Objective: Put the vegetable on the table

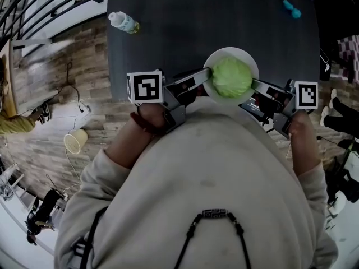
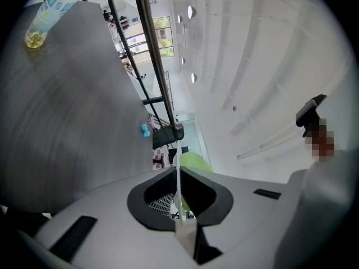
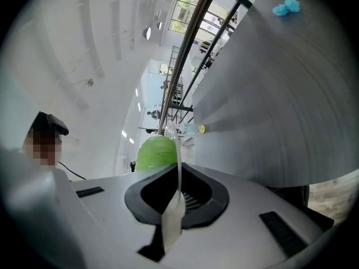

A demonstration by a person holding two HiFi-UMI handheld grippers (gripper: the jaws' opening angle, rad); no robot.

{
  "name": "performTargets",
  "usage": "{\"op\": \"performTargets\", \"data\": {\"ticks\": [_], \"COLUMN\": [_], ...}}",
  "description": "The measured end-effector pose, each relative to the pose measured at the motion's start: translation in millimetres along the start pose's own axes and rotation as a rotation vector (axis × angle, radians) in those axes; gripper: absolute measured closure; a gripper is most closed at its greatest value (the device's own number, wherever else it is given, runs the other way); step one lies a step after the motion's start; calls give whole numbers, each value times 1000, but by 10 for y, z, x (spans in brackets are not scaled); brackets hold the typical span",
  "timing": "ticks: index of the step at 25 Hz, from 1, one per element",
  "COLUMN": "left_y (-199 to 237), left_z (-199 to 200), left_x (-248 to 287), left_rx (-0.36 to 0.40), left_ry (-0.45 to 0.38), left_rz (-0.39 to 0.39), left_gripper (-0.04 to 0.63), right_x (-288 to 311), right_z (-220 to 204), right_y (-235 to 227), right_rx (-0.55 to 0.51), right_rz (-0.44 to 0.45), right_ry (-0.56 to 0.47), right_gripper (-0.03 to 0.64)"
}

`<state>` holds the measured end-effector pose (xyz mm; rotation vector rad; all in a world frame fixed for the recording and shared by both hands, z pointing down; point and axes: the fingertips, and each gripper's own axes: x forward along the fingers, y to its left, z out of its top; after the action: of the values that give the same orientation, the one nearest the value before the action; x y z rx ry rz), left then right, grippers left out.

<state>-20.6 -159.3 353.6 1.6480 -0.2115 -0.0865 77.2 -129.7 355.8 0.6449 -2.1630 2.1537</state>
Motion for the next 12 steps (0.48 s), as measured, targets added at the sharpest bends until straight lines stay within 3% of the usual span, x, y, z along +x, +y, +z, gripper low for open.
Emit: {"op": "performTargets", "data": {"ticks": [4, 12], "left_y": [-98, -171], "left_z": [-7, 200], "left_x": [-119, 169], "left_rx": [42, 35], "left_ry": [-53, -87], "left_rz": [-2, 9], "left_gripper": [574, 573], "right_x": [26, -104], "right_z": [-8, 353], "right_y": [53, 50], "right_rx": [-39, -50], "right_rz": [14, 57], "right_ry": [19, 62], "right_gripper": [592, 592]}}
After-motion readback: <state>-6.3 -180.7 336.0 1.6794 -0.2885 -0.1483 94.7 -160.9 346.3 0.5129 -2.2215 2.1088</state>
